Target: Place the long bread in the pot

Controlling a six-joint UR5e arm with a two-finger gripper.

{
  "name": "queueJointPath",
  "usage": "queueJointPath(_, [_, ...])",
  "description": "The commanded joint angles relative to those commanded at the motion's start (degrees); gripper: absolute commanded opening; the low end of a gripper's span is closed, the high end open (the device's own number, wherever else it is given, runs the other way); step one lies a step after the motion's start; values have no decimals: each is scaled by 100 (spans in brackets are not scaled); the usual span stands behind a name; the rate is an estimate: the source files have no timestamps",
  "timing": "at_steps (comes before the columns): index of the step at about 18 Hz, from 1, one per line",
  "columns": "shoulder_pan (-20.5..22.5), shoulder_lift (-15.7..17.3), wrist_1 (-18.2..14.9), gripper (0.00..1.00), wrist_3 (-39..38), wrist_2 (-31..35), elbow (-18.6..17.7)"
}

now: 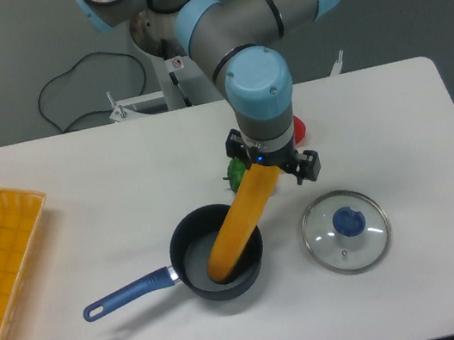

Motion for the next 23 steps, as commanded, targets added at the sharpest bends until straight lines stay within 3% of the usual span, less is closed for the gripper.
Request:
queueJointPath(3, [272,0,26,100,411,-350,9])
queueJointPath(6, [492,-9,272,100,896,-440,26])
queueJointPath(9, [623,-35,264,100,1133,-404,123])
queueJointPath(14, [966,-70,264,100,2467,-404,114])
queueJointPath(23, [1327,-211,272,100,3709,-431,132])
